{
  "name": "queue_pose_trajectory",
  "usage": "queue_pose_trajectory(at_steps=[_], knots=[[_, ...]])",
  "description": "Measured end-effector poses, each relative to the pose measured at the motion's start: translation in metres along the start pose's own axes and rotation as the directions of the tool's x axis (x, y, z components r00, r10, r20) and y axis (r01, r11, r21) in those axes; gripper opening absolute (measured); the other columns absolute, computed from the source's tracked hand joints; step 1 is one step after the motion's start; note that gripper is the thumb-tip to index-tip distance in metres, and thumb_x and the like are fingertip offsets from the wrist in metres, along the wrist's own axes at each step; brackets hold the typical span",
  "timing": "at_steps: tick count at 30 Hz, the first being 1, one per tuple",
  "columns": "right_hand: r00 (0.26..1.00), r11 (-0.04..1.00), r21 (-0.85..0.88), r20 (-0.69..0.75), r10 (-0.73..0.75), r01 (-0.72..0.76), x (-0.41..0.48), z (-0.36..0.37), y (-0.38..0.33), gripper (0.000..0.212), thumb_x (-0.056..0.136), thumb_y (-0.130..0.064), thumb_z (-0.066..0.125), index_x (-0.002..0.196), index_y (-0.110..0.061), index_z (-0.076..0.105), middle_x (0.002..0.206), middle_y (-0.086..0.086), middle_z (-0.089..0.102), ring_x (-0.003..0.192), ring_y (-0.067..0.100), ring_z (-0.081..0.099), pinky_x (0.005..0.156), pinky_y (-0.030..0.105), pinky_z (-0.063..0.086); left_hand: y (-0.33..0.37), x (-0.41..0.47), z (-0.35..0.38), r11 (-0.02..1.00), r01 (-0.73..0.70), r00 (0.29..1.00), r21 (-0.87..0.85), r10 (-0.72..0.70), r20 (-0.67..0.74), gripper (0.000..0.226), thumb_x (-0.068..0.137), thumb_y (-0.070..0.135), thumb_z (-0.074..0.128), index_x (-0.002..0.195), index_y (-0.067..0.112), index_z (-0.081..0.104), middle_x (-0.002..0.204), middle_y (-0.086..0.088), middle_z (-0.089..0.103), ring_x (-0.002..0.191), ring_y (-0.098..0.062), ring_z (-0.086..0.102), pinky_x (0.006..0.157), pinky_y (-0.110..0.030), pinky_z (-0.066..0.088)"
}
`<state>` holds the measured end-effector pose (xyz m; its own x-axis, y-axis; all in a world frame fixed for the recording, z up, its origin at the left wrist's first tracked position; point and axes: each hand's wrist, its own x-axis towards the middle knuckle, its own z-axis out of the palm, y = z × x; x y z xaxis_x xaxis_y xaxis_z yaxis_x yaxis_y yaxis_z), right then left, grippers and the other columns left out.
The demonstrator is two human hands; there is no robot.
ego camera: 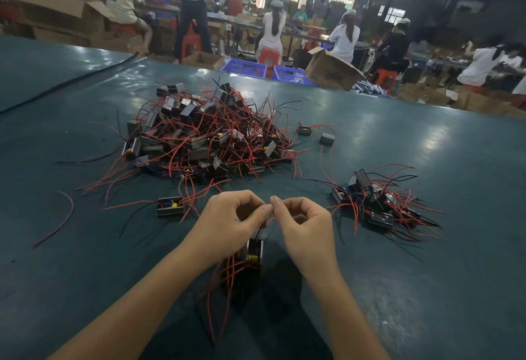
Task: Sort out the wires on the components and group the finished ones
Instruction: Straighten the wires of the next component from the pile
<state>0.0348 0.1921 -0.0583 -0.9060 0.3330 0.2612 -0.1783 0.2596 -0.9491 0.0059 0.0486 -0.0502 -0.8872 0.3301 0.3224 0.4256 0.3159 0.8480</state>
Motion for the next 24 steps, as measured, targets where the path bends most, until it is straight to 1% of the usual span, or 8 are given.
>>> queue_pose_trajectory(at_steps=[2,7,9,12,15,18,20,24], knots=[[0.998,0.996,-0.072,-0.039,-0.046,0.043,0.0005,-0.0015,0.0019,0.021,0.085,-0.028,0.075,0.068,-0.019,0.068,0.059,-0.009,0.066,0.049,0.000,0.052,0.051,0.013,0.040,-0.0027,-0.0011,0.0005,0.999,-0.026,1.000,0.043,0.027,-0.015,0.015,0.091,0.025,0.066,0.078,0.020,0.071,0.069,0.002,0.070,0.064,-0.018,0.065,0.066,-0.039,0.053],[0.990,0.954,-0.269,-0.001,-0.138,0.133,0.0002,-0.0028,0.0066,0.023,0.091,-0.031,0.068,0.069,-0.025,0.069,0.059,-0.014,0.063,0.057,0.004,0.056,0.056,0.015,0.041,-0.0035,-0.0027,0.0024,0.992,-0.061,0.998,0.106,0.063,-0.011,0.012,0.091,0.027,0.066,0.082,0.021,0.072,0.069,0.009,0.069,0.066,-0.010,0.065,0.066,-0.034,0.053],[0.992,0.963,-0.239,0.015,-0.126,0.126,0.0004,-0.0020,0.0061,0.024,0.093,-0.029,0.064,0.071,-0.022,0.071,0.057,-0.017,0.061,0.055,0.002,0.054,0.054,0.012,0.037,-0.0040,-0.0015,0.0022,0.994,-0.050,0.998,0.094,0.054,-0.038,0.011,0.090,0.026,0.067,0.082,0.021,0.072,0.069,0.010,0.069,0.066,-0.009,0.065,0.065,-0.031,0.053],[0.996,0.991,-0.111,0.065,-0.066,0.073,0.0006,-0.0013,0.0027,0.023,0.094,-0.022,0.064,0.073,-0.021,0.073,0.057,-0.016,0.063,0.052,0.000,0.053,0.053,0.011,0.037,-0.0037,-0.0004,0.0025,0.995,-0.041,0.998,0.088,0.045,-0.052,0.010,0.090,0.023,0.067,0.083,0.020,0.073,0.069,0.013,0.069,0.067,-0.006,0.065,0.065,-0.026,0.053],[0.994,0.999,0.003,0.106,0.038,-0.038,0.0004,-0.0007,0.0004,0.024,0.094,-0.020,0.063,0.072,-0.024,0.072,0.055,-0.011,0.064,0.049,-0.001,0.050,0.051,0.014,0.040,-0.0035,-0.0006,0.0029,0.995,-0.041,0.998,0.089,0.045,-0.047,0.009,0.091,0.022,0.067,0.084,0.020,0.073,0.070,0.011,0.070,0.067,-0.007,0.066,0.065,-0.025,0.053],[0.979,0.985,0.086,0.150,0.136,-0.150,-0.0001,0.0008,0.0007,0.023,0.096,-0.018,0.061,0.075,-0.022,0.070,0.049,-0.015,0.058,0.046,-0.003,0.050,0.045,0.009,0.036,-0.0037,-0.0004,0.0030,0.998,-0.023,0.999,0.064,0.025,-0.039,0.010,0.091,0.021,0.067,0.083,0.021,0.073,0.069,0.011,0.070,0.064,-0.007,0.066,0.063,-0.025,0.053],[0.971,0.973,0.129,0.171,0.169,-0.193,0.0000,0.0022,0.0013,0.022,0.097,-0.018,0.059,0.077,-0.021,0.069,0.052,-0.015,0.059,0.049,-0.003,0.052,0.044,0.008,0.037,-0.0039,-0.0002,0.0026,0.999,-0.015,0.999,0.053,0.016,-0.031,0.011,0.091,0.021,0.067,0.082,0.022,0.073,0.069,0.011,0.071,0.063,-0.007,0.066,0.062,-0.023,0.053],[0.977,0.989,0.086,0.187,0.102,-0.119,0.0000,0.0049,0.0028,0.021,0.099,-0.018,0.054,0.080,-0.021,0.064,0.065,-0.011,0.061,0.059,0.002,0.052,0.055,0.015,0.040,-0.0030,0.0004,0.0017,0.999,-0.011,1.000,0.035,0.012,-0.016,0.011,0.091,0.020,0.066,0.083,0.020,0.074,0.069,0.009,0.071,0.063,-0.007,0.065,0.062,-0.021,0.052]])
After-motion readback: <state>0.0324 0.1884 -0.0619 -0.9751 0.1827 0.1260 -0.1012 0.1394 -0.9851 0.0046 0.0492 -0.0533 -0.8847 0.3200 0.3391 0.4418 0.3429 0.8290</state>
